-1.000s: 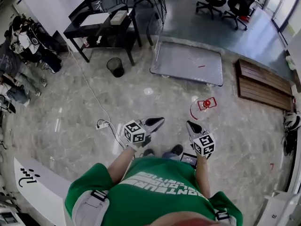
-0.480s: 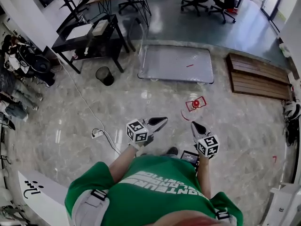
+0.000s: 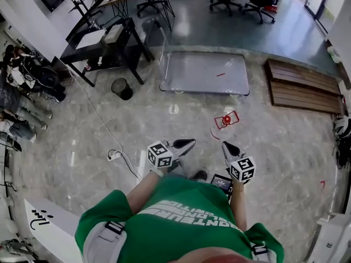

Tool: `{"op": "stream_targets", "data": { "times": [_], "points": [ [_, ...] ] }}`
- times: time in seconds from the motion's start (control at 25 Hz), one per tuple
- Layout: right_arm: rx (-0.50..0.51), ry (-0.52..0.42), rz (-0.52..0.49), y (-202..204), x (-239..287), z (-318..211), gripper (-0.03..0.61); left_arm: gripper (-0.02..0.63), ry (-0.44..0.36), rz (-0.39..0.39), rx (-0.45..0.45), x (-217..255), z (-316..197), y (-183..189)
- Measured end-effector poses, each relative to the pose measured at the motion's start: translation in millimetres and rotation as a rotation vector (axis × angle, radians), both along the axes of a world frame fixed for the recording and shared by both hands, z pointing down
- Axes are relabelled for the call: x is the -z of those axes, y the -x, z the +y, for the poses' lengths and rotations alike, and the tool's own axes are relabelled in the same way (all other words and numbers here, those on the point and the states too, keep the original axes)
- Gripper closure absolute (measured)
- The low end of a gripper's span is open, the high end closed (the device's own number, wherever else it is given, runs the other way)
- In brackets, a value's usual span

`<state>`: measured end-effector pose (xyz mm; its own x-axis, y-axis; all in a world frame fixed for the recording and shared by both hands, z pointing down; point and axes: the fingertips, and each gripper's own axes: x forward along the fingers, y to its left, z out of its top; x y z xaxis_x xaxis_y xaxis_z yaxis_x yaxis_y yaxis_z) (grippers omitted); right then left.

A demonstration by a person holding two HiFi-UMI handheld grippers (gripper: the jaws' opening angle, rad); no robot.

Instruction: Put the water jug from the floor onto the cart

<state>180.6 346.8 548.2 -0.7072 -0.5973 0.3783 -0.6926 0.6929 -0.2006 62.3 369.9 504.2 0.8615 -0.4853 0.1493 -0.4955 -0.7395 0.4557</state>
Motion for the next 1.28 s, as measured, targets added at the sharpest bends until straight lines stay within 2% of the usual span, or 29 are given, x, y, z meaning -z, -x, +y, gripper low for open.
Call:
{"op": "stream_targets", "data": {
  "times": [0.16,0.68,1.28],
  "points": [
    [0.011,0.007,0.016,0,-5,-5,0.588,0.606,0.006,0.002,0.005,-4,-7,0],
    [-0.064,0.030,0.077,-14,-7,-52,0.588,0.606,0.019,0.051,-0.030,-14,-67,3],
    [0.004,-0.016,0.128,63,9,-172,0.588,0.606,0.000,0.080,0.014,-4,-185,72]
  ]
}}
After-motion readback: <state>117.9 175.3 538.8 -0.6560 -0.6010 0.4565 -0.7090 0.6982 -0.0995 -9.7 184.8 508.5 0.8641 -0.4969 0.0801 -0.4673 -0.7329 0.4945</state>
